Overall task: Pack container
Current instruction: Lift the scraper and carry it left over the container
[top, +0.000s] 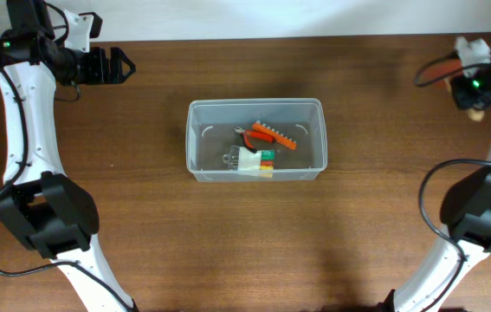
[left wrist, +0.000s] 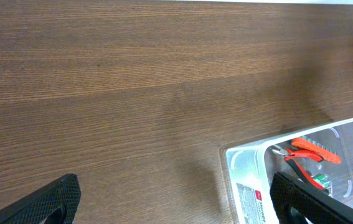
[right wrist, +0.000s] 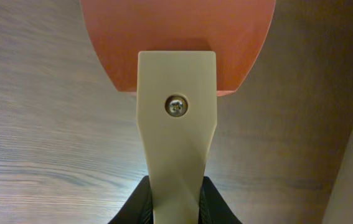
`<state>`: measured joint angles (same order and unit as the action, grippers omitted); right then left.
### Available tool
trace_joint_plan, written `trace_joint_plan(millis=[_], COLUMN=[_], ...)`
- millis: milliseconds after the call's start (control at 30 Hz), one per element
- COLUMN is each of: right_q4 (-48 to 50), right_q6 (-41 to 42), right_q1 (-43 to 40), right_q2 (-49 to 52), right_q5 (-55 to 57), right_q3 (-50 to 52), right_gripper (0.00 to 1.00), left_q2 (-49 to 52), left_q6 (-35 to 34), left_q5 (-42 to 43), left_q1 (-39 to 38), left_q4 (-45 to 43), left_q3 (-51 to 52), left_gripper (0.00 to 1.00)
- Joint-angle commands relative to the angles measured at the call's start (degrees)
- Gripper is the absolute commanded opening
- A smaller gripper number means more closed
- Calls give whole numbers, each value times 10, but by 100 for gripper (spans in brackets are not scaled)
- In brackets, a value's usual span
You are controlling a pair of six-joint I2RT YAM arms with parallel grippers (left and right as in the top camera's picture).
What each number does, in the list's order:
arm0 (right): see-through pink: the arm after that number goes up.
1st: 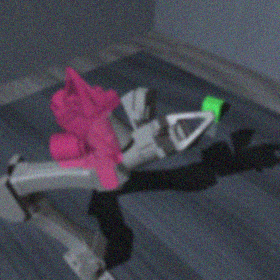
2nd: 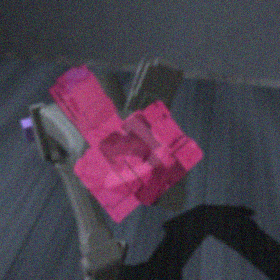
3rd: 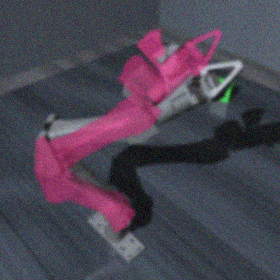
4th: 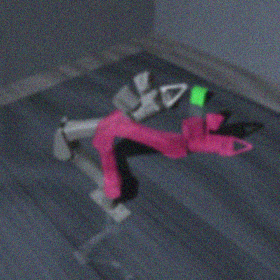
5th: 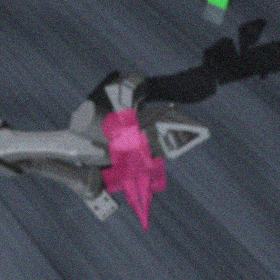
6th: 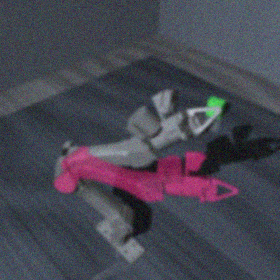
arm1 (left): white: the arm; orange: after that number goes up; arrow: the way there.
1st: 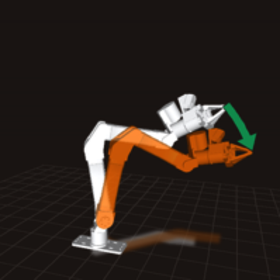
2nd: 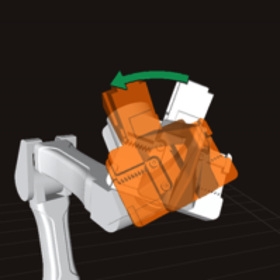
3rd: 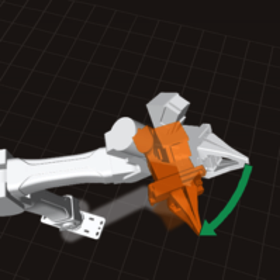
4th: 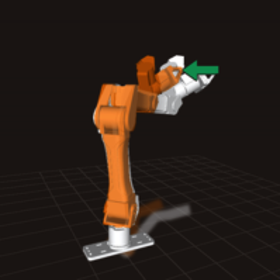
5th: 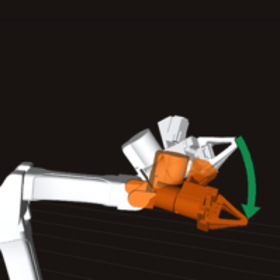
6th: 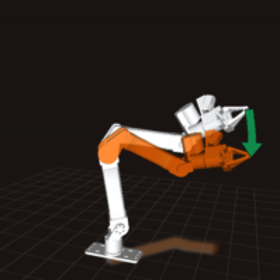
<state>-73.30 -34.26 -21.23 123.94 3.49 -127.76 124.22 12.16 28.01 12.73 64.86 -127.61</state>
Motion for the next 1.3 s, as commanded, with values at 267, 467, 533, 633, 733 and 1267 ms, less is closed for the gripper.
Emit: trace_joint_plan(millis=[267,467,533,633,733,1267], right_q4=[-31,-49,-64,-83,-105,-37], right_q6=[6,0,0,-25,-75,-181], right_q1=[221,327,365,393,419,428], right_q2=[-7,-7,-7,-7,-7,-7], right_q5=[-3,-24,-25,-57,-127,-155], right_q3=[-103,-103,-103,-103,-103,43], right_gripper=[4,4,4,4,4,4], left_q2=[0,0,0,0,0,0], left_q6=[-5,-5,-5,-5,-5,-5], left_q5=[0,0,0,0,0,0], left_q1=[2,2,2,2,2,2], left_q4=[-1,-1,-1,-1,-1,-1], left_q3=[-9,-9,-9,-9,-9,-9], left_gripper=[99,99,99,99,99,99])
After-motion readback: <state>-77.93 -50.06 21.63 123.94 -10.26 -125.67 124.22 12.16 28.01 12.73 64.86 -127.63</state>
